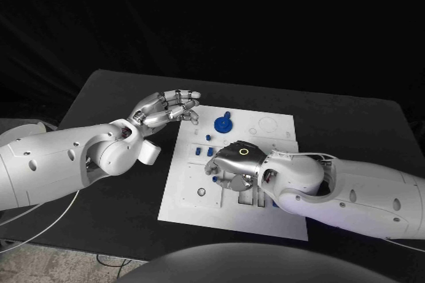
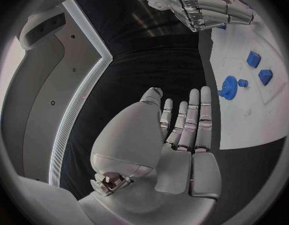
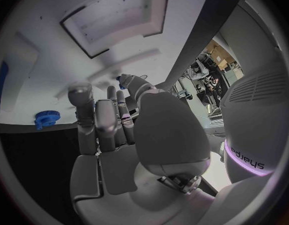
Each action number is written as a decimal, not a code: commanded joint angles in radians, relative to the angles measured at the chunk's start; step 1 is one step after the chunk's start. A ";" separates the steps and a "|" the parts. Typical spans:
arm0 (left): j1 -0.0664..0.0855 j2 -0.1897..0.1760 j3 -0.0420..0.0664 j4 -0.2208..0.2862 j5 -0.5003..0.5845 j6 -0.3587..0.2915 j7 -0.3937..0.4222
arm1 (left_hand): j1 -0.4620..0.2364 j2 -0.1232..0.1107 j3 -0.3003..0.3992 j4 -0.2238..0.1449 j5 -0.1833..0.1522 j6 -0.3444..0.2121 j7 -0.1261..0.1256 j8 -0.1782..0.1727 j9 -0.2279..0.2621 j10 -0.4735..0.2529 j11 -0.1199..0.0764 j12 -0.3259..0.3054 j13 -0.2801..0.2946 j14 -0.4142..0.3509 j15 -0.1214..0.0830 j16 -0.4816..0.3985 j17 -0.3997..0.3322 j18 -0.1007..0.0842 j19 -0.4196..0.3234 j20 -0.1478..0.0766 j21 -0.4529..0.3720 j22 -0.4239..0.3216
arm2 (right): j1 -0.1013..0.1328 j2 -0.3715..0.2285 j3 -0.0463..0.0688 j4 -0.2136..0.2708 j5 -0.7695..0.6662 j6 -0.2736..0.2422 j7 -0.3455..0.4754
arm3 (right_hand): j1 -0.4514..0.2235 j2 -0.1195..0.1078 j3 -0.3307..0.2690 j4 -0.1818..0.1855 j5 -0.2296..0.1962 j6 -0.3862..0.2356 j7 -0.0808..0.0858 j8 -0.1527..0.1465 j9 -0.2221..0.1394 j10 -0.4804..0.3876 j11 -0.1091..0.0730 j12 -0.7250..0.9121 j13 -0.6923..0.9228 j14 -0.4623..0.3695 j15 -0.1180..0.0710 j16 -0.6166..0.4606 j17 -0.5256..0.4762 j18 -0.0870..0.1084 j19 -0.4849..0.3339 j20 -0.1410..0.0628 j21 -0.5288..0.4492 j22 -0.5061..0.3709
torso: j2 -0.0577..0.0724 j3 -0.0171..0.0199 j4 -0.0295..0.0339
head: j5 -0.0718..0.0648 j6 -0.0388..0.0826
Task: Assemble the parts on the task board
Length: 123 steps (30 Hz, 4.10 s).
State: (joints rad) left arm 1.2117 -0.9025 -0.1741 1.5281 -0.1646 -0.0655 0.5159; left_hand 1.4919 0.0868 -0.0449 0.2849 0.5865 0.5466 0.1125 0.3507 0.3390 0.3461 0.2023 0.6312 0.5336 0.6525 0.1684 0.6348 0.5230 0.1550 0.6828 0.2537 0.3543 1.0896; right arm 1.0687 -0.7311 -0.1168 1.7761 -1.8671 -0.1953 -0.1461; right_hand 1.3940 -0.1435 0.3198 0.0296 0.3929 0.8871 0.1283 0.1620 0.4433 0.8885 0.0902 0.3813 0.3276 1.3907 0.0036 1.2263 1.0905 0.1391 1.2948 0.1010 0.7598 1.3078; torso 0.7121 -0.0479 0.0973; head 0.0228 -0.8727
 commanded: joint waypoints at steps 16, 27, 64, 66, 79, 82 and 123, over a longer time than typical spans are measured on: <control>-0.003 0.001 0.000 -0.003 0.003 0.020 0.001 | 0.012 -0.002 0.000 -0.003 0.003 -0.005 0.004 0.003 -0.004 -0.012 0.002 0.007 -0.003 -0.009 0.000 -0.002 0.000 0.003 -0.010 0.000 -0.005 0.001 | 0.010 -0.065 0.003 0.034 0.072 -0.012 -0.005 | 0.052 -0.036 -0.228 0.210 -0.264 -0.099 -0.024 -0.054 -0.052 -0.276 0.031 0.125 0.062 -0.099 0.017 -0.055 -0.110 0.021 -0.079 0.024 -0.189 0.046 | 0.001 0.0009 -0.0005 | 0.003 0.000; -0.004 -0.002 0.000 0.001 0.003 0.015 0.000 | 0.012 -0.002 -0.001 -0.003 0.002 -0.006 0.003 0.003 -0.005 -0.013 0.002 0.008 -0.004 -0.009 0.000 -0.001 0.000 0.003 -0.010 0.000 -0.005 0.001 | 0.171 -0.231 0.006 0.120 0.207 0.014 -0.044 | 0.076 -0.034 -0.240 0.259 -0.229 -0.065 0.027 -0.042 -0.069 -0.269 0.030 0.169 0.056 -0.090 0.028 -0.036 -0.104 0.016 -0.062 0.031 -0.178 0.053 | 0.002 0.0001 -0.0025 | -0.015 0.000; -0.010 0.004 0.000 0.000 0.003 0.027 0.021 | 0.011 0.028 0.004 0.001 0.003 0.004 -0.001 0.015 -0.011 -0.015 0.003 0.020 -0.013 -0.010 0.000 0.003 0.001 0.003 -0.009 0.000 -0.012 0.006 | 0.114 -0.265 0.002 0.026 0.189 0.081 -0.031 | 0.137 0.024 -0.196 0.207 -0.074 0.019 -0.016 -0.061 -0.187 -0.054 0.028 0.019 -0.191 -0.015 0.031 0.021 -0.067 -0.001 0.033 0.032 -0.045 0.082 | 0.001 0.0000 0.0012 | -0.025 0.000; -0.010 0.003 0.000 0.000 0.003 0.027 0.019 | 0.012 0.028 0.005 0.000 0.003 0.004 -0.001 0.015 -0.011 -0.015 0.003 0.021 -0.013 -0.010 0.000 0.003 0.001 0.003 -0.009 0.000 -0.012 0.006 | 0.110 -0.261 0.002 0.021 0.188 0.081 -0.029 | 0.136 0.027 -0.191 0.203 -0.074 0.023 -0.014 -0.062 -0.189 -0.029 0.026 0.013 -0.197 -0.013 0.028 0.023 -0.065 -0.003 0.034 0.032 -0.040 0.083 | 0.001 -0.0005 0.0007 | -0.025 0.000; -0.013 0.009 0.000 -0.008 0.003 0.033 0.004 | 0.016 0.030 0.007 -0.001 0.004 0.006 0.001 0.016 -0.012 -0.015 0.003 0.022 -0.015 -0.012 0.000 0.003 0.001 0.003 -0.009 0.000 -0.013 0.007 | 0.084 -0.239 0.002 0.000 0.189 0.052 -0.005 | 0.126 0.027 -0.162 0.201 -0.101 0.066 0.001 -0.058 -0.201 0.096 0.006 -0.039 -0.232 -0.001 0.013 0.029 -0.060 -0.005 0.046 0.018 -0.017 0.086 | 0.000 0.0005 0.0003 | -0.023 0.000; -0.015 0.010 0.000 -0.009 0.003 0.034 0.003 | 0.017 0.031 0.007 -0.002 0.004 0.007 0.003 0.017 -0.013 -0.016 0.002 0.022 -0.016 -0.013 0.000 0.003 0.001 0.003 -0.009 0.000 -0.013 0.007 | 0.083 -0.239 0.002 -0.002 0.189 0.039 -0.002 | 0.137 0.029 -0.147 0.195 -0.094 0.096 0.004 -0.045 -0.198 0.117 0.002 -0.050 -0.238 -0.001 0.009 0.027 -0.062 -0.005 0.047 0.014 -0.015 0.087 | 0.001 0.0006 -0.0004 | -0.022 0.000; -0.026 0.021 0.000 -0.018 0.003 0.043 0.005 | 0.030 0.041 0.016 -0.001 0.005 0.025 0.025 0.029 -0.019 -0.006 -0.007 0.033 -0.026 -0.018 0.001 0.004 0.000 0.002 -0.011 0.000 -0.019 0.013 | 0.151 -0.090 0.002 0.128 0.177 0.016 0.073 | 0.176 0.034 -0.054 0.136 -0.138 0.249 -0.023 0.027 -0.133 0.301 -0.046 -0.096 -0.247 -0.004 -0.030 -0.003 -0.094 -0.005 0.043 -0.021 -0.005 0.088 | 0.000 0.0005 0.0016 | -0.012 0.000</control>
State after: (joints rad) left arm 1.1866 -0.8834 -0.1745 1.5093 -0.1646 -0.0412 0.5088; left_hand 1.5170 0.1225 -0.0338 0.2851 0.5864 0.5682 0.1338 0.3739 0.3219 0.3355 0.1985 0.6587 0.5089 0.6421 0.1715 0.6349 0.5230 0.1550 0.6755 0.2536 0.3391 1.1014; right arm 1.2252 -0.8279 -0.1142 1.9128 -1.6234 -0.2006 -0.1148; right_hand 1.5654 -0.1048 0.2614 0.1683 0.2530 1.1328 0.1034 0.1896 0.3101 1.1181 0.1083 0.2881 0.0794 1.3864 -0.0169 1.2267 0.9949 0.1539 1.3343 0.0855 0.7503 1.3074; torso 0.7113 -0.0465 0.0990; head 0.0099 -0.8727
